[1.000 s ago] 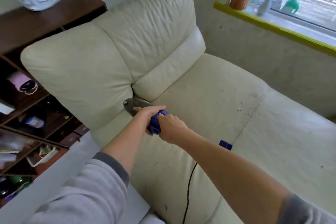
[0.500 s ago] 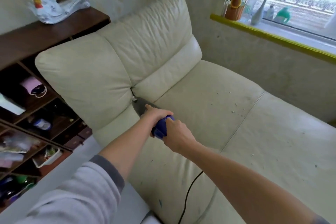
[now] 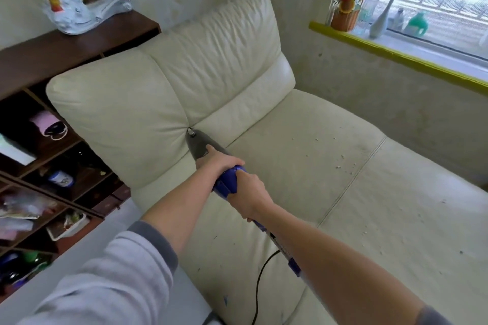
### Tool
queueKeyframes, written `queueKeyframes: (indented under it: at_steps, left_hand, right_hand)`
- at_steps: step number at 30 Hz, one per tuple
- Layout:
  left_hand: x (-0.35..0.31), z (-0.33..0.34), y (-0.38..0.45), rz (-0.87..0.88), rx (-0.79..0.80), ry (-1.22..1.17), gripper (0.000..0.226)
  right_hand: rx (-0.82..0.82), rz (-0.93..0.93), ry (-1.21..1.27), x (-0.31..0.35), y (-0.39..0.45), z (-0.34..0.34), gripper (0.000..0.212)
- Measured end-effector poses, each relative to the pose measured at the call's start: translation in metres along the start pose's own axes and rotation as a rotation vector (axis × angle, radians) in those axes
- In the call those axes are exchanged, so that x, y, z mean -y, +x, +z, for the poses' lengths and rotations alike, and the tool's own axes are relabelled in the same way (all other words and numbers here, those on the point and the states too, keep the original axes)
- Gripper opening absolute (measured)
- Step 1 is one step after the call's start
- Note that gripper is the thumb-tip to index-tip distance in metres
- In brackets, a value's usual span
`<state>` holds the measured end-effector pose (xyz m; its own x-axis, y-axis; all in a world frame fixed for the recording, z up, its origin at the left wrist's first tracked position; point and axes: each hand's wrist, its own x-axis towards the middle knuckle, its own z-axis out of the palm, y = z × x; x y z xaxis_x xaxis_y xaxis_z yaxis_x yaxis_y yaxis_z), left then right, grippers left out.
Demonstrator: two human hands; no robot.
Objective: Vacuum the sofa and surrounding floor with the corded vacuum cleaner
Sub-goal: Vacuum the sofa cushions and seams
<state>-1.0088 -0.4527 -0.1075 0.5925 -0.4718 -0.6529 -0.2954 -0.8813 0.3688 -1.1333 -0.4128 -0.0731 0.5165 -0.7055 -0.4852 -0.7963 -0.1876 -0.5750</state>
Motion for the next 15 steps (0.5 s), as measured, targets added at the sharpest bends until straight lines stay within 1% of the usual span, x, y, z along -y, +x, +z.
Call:
queueKeyframes:
  at_steps: [5,9,12,15]
  left_hand:
    - [-0.001,-0.001,0.019,-0.011,0.015,-0.023,0.119]
    - [-0.002,-0.003,0.04,-0.06,0.067,-0.124,0.125]
    - [0.006,-0.006,0.061,-0.095,0.115,-0.25,0.123]
    - [0.01,-0.012,0.077,-0.091,0.145,-0.276,0.122]
  right_hand:
    - [0.077,0.043,0.027,0.003,0.024,0.003,0.026]
    - [0.174,0.116,-0.052,0.004,0.051,0.003,0.031]
    - [0.164,0.068,-0.196,0.012,0.071,0.011,0.038]
    - [0.156,0.053,-0.199,0.017,0.089,0.021,0.039]
